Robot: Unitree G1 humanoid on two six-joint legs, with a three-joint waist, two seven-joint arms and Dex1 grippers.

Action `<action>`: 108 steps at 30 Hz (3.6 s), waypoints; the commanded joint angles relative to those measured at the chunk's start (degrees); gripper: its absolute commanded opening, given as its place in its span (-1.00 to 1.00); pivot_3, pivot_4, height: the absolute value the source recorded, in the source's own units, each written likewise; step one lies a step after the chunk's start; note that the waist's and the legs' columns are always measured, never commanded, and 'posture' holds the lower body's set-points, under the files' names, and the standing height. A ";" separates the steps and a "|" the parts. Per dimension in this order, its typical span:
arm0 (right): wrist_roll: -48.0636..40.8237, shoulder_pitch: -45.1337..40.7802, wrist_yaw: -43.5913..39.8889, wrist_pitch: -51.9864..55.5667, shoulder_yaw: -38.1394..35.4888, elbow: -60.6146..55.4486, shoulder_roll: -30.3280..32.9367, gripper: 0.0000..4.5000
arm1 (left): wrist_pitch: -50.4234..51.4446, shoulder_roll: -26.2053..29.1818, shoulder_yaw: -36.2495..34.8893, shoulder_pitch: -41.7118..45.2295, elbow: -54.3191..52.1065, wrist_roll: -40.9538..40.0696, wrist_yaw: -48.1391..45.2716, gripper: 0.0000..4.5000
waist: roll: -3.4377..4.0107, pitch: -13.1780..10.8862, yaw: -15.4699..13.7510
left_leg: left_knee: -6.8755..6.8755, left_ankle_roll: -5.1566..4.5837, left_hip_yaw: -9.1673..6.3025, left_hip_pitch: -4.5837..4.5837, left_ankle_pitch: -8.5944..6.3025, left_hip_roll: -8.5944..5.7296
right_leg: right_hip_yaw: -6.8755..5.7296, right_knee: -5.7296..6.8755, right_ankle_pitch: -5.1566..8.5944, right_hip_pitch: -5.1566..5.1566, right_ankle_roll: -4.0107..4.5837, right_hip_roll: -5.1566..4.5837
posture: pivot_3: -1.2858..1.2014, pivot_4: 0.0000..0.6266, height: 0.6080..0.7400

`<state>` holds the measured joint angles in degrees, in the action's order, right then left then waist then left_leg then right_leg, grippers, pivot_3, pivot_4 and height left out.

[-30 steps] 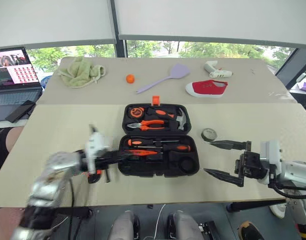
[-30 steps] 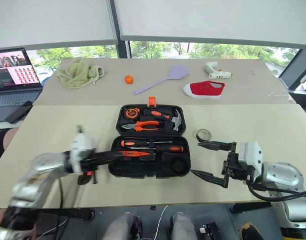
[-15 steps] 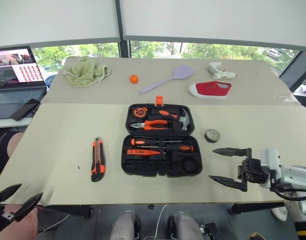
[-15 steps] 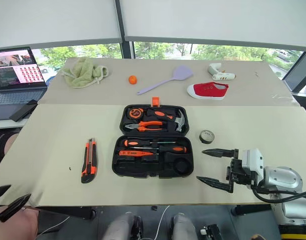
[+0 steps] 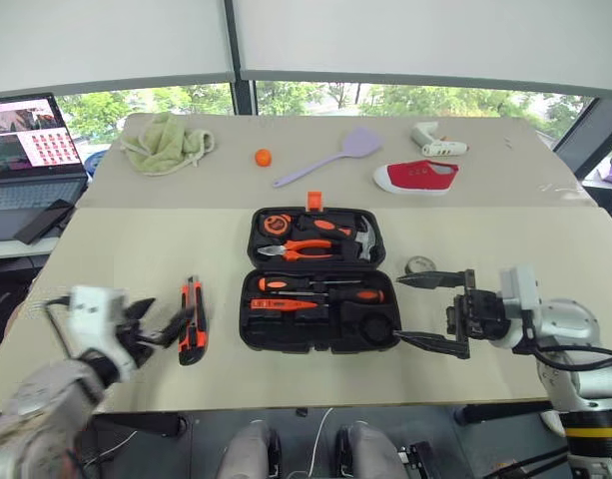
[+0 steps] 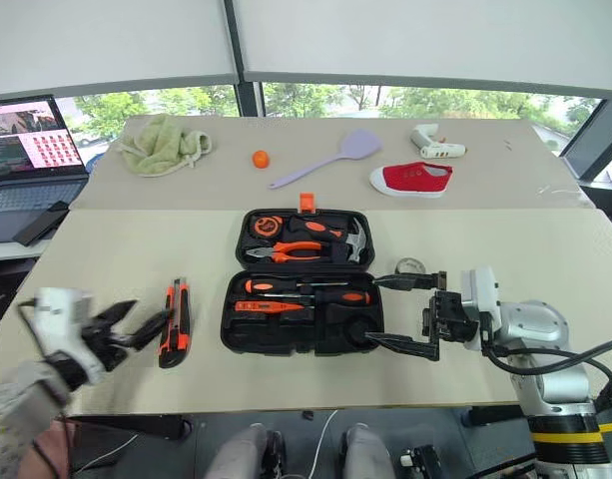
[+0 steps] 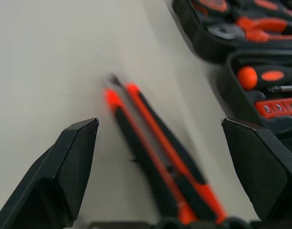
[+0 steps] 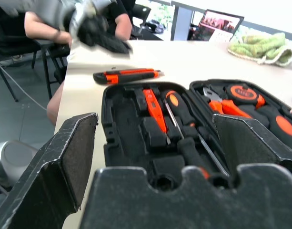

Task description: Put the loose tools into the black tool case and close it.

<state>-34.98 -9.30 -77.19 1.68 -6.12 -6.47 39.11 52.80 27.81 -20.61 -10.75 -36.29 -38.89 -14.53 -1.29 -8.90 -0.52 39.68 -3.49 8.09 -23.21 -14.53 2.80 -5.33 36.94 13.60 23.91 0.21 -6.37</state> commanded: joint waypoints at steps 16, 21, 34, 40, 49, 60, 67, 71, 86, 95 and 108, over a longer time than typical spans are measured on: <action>-0.72 1.20 3.01 0.89 -0.96 -3.51 0.17 1.00 | 8.71 1.52 3.26 2.32 -3.25 6.50 6.36 -0.23 | 0.16 0.09 -0.24 | -0.03 -0.04 0.01 0.00 -0.04 0.00 | 0.05 0.06 0.01 0.10 0.06 -0.06 | 0.03 -0.52 1.00; -0.43 1.66 3.13 0.83 -1.28 -3.60 0.34 1.00 | -1.57 7.12 -4.94 2.42 1.43 5.01 -6.10 -0.23 | 0.13 0.05 -0.16 | -0.05 -0.03 0.01 -0.10 -0.05 0.04 | 0.00 0.06 0.05 0.26 0.16 -0.05 | 0.03 -0.52 1.00; -1.76 10.85 4.39 2.89 -10.93 -7.36 6.36 1.00 | -24.38 21.68 25.28 30.66 14.85 9.75 -56.70 -0.23 | 0.53 -0.02 -1.75 | 0.05 0.21 0.17 -0.35 -0.18 -0.19 | -0.10 -0.22 -0.01 0.22 -0.12 -0.14 | 0.03 -0.52 1.00; -2.72 16.83 6.19 4.83 -14.78 -12.67 6.93 1.00 | -29.38 18.31 39.82 39.09 19.37 22.00 -58.61 -0.23 | 0.43 -0.08 -0.58 | 0.06 -0.02 0.17 -0.45 0.06 -0.15 | 0.01 -0.19 -0.02 0.31 -0.19 0.18 | 0.03 -0.52 1.00; -3.51 22.70 8.21 6.20 -17.28 -17.52 6.36 1.00 | -30.80 17.16 43.34 40.12 22.32 29.43 -57.18 -0.23 | 0.38 -0.11 -0.61 | 0.09 -0.44 0.09 -0.46 -0.19 -0.09 | 0.01 -0.19 0.01 0.28 -0.22 0.19 | 0.03 -0.52 1.00; -3.51 22.80 8.66 6.08 -16.34 -17.86 6.12 1.00 | -27.19 13.94 46.30 40.24 21.40 31.43 -57.39 -0.23 | 0.38 -0.11 -0.85 | 0.15 -0.44 0.08 -0.44 -0.19 -0.10 | 0.01 -0.17 0.01 0.24 -0.23 0.19 | 0.03 -0.52 1.00; -3.17 22.02 8.99 5.92 -15.28 -17.75 5.65 1.00 | -26.82 13.54 45.93 40.34 22.01 32.84 -55.42 0.45 | 0.38 -0.11 -0.93 | 0.17 -0.45 0.08 -0.33 -0.19 -0.10 | 0.02 -0.17 0.02 0.15 -0.24 0.19 | 0.03 -0.52 1.00; -2.67 21.11 9.16 5.69 -14.43 -17.22 5.21 1.00 | -29.91 9.34 41.38 39.72 21.63 27.37 -54.72 0.99 | 0.38 -0.11 -0.92 | 0.16 -0.46 0.09 -0.33 -0.20 -0.10 | 0.04 -0.17 0.02 0.16 -0.24 0.19 | 0.03 -0.52 1.00; -1.07 19.02 9.47 4.88 -12.18 -15.48 3.71 1.00 | -36.75 9.63 34.25 31.59 24.78 23.28 -55.15 -0.04 | 0.37 -0.12 -0.61 | 0.17 -0.11 0.08 -0.32 0.01 -0.10 | 0.03 -0.08 0.02 0.19 -0.24 0.17 | 0.03 -0.52 1.00; -1.45 19.96 9.82 5.30 -13.13 -15.79 3.98 1.00 | -38.41 8.70 39.05 28.90 28.94 28.63 -52.73 -0.99 | 0.42 -0.08 -1.15 | 0.19 -0.48 0.08 -0.23 -0.21 -0.15 | 0.03 -0.08 0.01 0.09 -0.24 0.09 | 0.03 -0.52 1.00; -1.35 20.57 11.18 4.97 -13.38 -15.71 3.70 1.00 | -35.01 7.18 41.85 29.34 29.85 31.55 -48.50 -0.99 | 0.81 0.20 -1.58 | 0.15 -0.63 0.06 0.33 -0.32 -0.12 | 0.03 -0.19 0.04 -0.50 -0.26 0.06 | 0.03 -0.52 1.00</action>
<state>-36.00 11.72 -66.20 7.73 -17.61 -21.34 42.92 16.10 34.82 19.86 20.11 -8.83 -8.74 -63.63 -0.49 -8.70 -2.11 39.83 -4.13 8.15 -22.88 -14.85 2.68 -5.30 36.76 13.64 23.39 -0.05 -6.32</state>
